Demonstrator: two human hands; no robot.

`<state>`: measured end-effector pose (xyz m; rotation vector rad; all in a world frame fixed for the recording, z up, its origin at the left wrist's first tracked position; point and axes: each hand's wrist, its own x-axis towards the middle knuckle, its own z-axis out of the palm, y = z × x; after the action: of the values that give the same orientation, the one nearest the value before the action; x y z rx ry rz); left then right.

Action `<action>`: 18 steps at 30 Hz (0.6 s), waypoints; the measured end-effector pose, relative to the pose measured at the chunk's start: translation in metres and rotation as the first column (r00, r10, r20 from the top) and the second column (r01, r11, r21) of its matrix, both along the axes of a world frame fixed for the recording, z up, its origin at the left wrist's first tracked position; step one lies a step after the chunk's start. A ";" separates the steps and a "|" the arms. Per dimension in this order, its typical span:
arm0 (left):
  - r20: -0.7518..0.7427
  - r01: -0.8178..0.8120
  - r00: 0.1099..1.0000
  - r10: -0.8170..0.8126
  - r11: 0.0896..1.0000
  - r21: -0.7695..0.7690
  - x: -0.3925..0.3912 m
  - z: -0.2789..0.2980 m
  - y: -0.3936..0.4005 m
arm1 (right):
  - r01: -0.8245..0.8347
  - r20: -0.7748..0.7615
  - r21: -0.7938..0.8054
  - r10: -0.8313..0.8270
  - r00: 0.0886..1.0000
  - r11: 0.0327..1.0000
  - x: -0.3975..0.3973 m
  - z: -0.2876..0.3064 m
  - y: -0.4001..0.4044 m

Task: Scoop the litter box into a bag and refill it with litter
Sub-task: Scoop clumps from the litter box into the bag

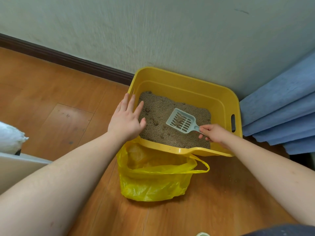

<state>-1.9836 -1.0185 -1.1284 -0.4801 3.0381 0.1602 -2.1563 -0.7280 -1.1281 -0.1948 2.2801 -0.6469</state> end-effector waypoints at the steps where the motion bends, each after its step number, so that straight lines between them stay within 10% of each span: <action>1: -0.002 -0.002 1.000 0.002 1.000 -0.001 0.000 0.000 0.000 | -0.011 -0.004 -0.002 0.011 1.000 1.000 0.002 0.002 -0.001; 18: -0.008 0.001 1.000 -0.001 1.000 0.020 0.003 0.005 0.000 | -0.433 -0.070 0.041 0.435 0.898 0.900 0.044 0.033 -0.021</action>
<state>-1.9809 -1.0189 -1.1232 -0.4774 3.0411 0.1933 -2.1120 -0.7492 -1.0950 -0.7070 2.2084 -0.3802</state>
